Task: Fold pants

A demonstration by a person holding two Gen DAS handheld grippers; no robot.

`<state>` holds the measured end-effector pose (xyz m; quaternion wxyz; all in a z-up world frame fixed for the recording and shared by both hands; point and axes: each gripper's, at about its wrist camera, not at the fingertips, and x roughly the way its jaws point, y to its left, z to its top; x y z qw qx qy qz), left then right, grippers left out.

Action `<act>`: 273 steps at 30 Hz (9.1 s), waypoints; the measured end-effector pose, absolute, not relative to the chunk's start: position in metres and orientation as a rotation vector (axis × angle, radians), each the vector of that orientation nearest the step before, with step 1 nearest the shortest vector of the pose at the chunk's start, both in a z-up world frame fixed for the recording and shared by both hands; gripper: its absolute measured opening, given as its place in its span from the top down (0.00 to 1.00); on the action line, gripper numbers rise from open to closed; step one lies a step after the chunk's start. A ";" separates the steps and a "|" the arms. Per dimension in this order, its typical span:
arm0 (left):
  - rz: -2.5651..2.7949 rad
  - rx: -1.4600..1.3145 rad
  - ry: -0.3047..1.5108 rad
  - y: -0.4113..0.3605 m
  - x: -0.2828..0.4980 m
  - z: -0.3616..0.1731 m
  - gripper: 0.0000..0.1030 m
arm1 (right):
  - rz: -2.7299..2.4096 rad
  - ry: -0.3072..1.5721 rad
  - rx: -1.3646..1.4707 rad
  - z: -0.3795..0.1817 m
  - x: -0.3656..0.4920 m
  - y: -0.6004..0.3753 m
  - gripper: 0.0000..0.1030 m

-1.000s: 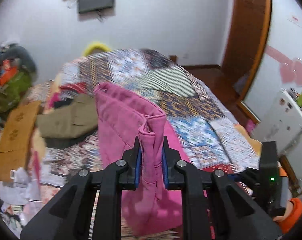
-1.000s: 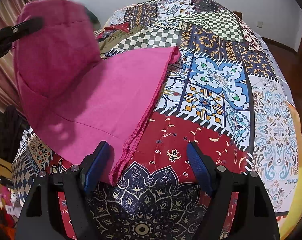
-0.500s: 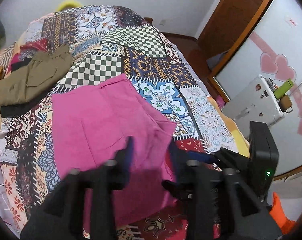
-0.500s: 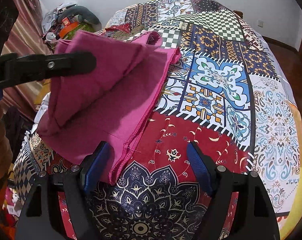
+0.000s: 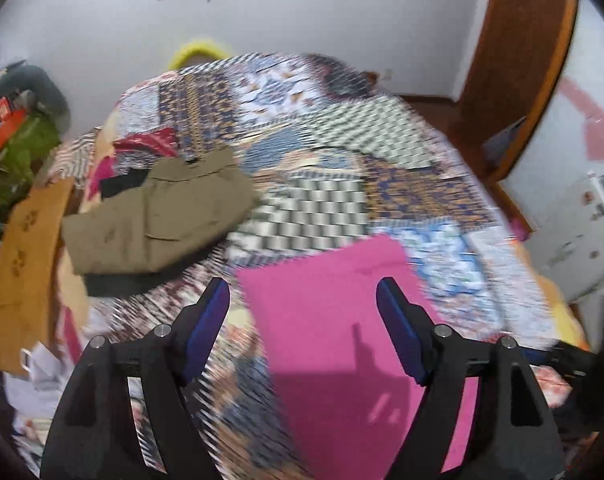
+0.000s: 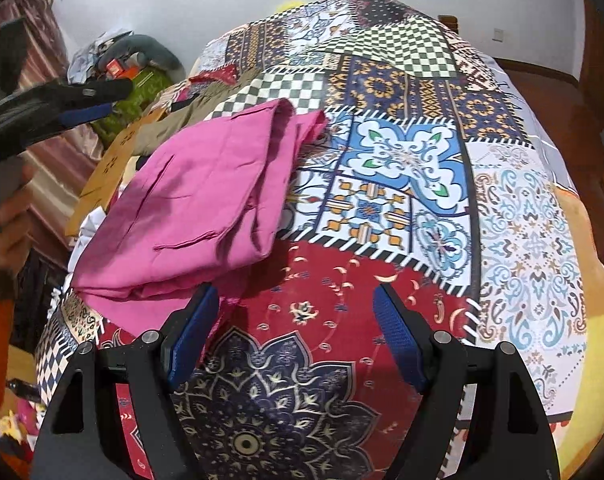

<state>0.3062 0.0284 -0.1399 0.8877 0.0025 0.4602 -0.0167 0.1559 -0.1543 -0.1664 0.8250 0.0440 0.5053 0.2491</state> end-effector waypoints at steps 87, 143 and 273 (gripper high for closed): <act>-0.259 -0.288 1.126 0.083 0.262 -0.223 0.46 | 0.570 1.142 0.172 -0.188 0.205 -0.143 0.54; 0.222 -0.044 0.895 0.285 0.456 -0.199 0.79 | 0.681 0.874 0.002 -0.145 0.408 0.098 0.90; 0.163 -0.072 0.244 0.132 0.027 0.041 0.00 | 0.661 0.239 0.053 0.074 0.056 -0.051 0.00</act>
